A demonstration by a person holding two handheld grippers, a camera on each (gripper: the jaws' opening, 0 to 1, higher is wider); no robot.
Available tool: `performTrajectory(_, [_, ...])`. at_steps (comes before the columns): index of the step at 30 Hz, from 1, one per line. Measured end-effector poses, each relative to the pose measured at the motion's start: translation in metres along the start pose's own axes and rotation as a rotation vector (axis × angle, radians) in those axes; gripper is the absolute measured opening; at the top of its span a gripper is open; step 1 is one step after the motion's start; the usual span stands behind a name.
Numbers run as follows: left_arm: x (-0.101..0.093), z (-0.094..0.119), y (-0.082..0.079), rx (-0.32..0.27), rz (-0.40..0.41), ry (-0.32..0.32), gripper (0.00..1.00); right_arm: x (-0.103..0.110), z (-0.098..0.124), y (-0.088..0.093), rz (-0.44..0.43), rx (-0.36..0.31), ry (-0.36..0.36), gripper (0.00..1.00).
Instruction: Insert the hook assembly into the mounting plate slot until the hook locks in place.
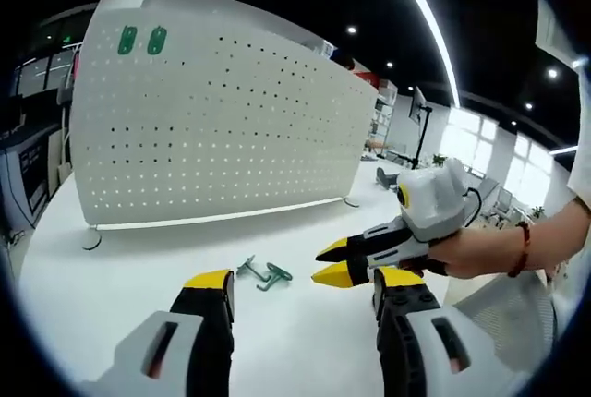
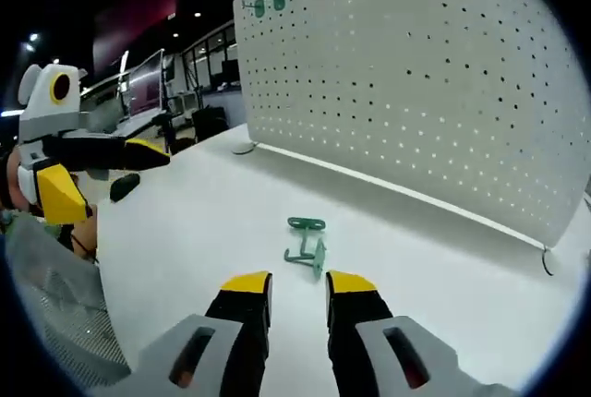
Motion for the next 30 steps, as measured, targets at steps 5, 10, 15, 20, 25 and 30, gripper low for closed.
performTrajectory(5, [0.000,0.002,0.002,-0.003,0.008,0.004,0.63,-0.002,-0.008,0.002,0.004,0.018,0.002,0.18])
performTrajectory(10, [0.001,0.004,0.004,0.008,0.003,0.000,0.64,-0.004,-0.017,0.006,0.003,0.039,0.000,0.18])
performTrajectory(15, [0.000,0.008,0.007,0.020,-0.003,-0.004,0.63,-0.003,-0.026,0.012,0.004,0.059,-0.006,0.17])
performTrajectory(20, [0.000,0.010,0.008,0.026,-0.001,-0.007,0.63,-0.005,-0.035,0.013,0.026,0.080,0.006,0.15])
performTrajectory(25, [0.001,0.011,0.007,0.018,0.006,-0.010,0.63,-0.009,-0.042,0.014,0.025,0.093,0.013,0.13])
performTrajectory(30, [0.001,0.011,0.009,0.019,0.013,-0.014,0.63,-0.012,-0.047,0.017,0.023,0.108,0.013,0.11])
Point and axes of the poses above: the point that each gripper's makers call its tool centre point, and the gripper's own axes: z roughly backward along the fingers, x roughly to its left, y roughly out of its underside, the point moved 3 cm from there along z, roughly backward along the fingers, and after that the axes turned 11 degrees about z, right-handed, at the moved point
